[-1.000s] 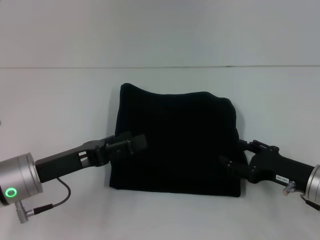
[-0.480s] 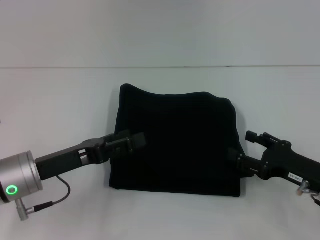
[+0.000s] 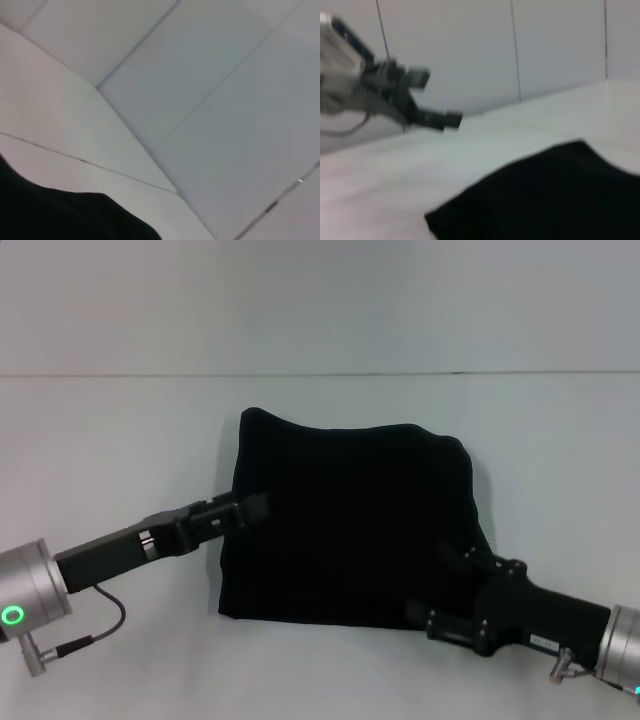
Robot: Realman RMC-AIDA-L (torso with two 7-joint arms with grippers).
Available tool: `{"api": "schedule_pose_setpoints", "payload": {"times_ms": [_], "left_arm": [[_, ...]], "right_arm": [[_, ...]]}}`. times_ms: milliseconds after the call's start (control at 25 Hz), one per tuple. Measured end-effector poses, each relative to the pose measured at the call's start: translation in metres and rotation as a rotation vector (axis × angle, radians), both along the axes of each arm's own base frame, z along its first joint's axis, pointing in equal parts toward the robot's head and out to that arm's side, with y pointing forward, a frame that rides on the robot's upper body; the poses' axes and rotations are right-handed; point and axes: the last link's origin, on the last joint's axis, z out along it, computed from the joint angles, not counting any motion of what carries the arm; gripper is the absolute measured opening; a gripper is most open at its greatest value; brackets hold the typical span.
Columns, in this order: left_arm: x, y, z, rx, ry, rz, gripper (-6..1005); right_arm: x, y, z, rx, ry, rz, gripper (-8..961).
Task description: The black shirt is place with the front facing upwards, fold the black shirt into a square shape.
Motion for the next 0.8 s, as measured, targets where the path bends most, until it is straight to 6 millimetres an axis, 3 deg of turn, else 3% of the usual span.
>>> {"api": "schedule_pose_setpoints", "payload": {"times_ms": [560,800], "left_arm": [[-0.010,0.001,0.003,0.027,0.006,0.059,953],[-0.010,0.002,0.003,0.029,0.005,0.064,952]], "right_arm": [[0.015,-0.009,-0.005,-0.017,-0.046,-0.054,834],[0.014,-0.010,0.005,0.029,0.003,-0.045,834]]}}
